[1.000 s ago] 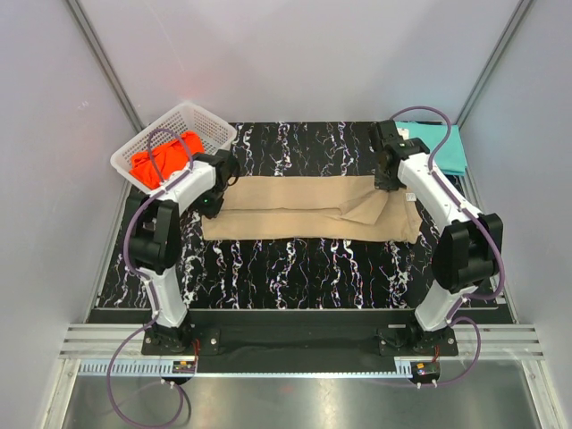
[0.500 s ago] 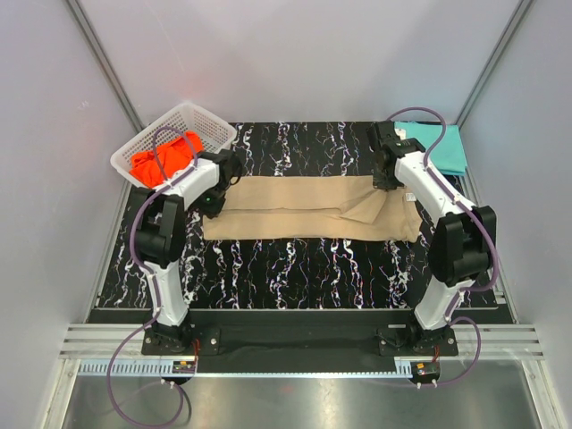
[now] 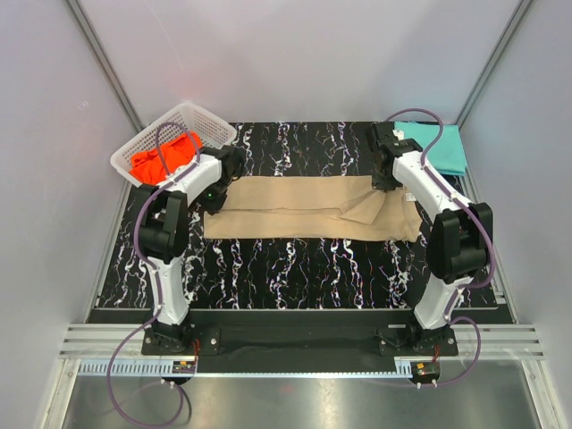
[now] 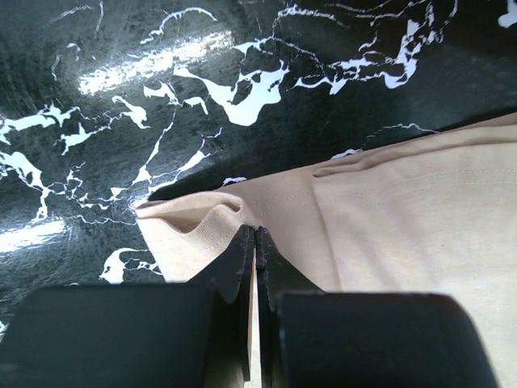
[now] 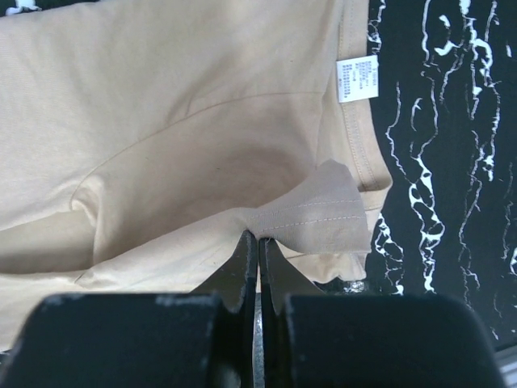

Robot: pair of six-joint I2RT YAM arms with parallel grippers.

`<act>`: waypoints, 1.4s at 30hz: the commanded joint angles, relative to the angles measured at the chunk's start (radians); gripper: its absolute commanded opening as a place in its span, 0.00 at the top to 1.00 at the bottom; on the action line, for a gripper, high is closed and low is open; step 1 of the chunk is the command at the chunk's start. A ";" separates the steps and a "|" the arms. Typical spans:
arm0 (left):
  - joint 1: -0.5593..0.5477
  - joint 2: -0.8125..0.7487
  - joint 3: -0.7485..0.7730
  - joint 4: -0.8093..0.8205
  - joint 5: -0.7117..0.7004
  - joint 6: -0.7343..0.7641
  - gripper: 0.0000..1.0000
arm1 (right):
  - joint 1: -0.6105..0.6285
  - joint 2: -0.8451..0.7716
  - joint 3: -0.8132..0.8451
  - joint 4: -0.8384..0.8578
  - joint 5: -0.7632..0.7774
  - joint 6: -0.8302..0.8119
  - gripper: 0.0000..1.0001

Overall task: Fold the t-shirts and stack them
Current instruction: Fold the tshirt

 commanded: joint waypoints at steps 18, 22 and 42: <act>0.011 0.076 0.096 -0.058 -0.073 -0.006 1.00 | -0.013 0.030 0.114 -0.010 0.048 -0.026 1.00; 0.011 0.083 0.095 -0.036 -0.085 0.007 1.00 | -0.020 0.051 0.099 0.010 0.047 -0.032 1.00; 0.011 0.136 0.154 -0.029 -0.087 0.027 1.00 | -0.028 0.079 0.086 0.013 0.079 -0.035 1.00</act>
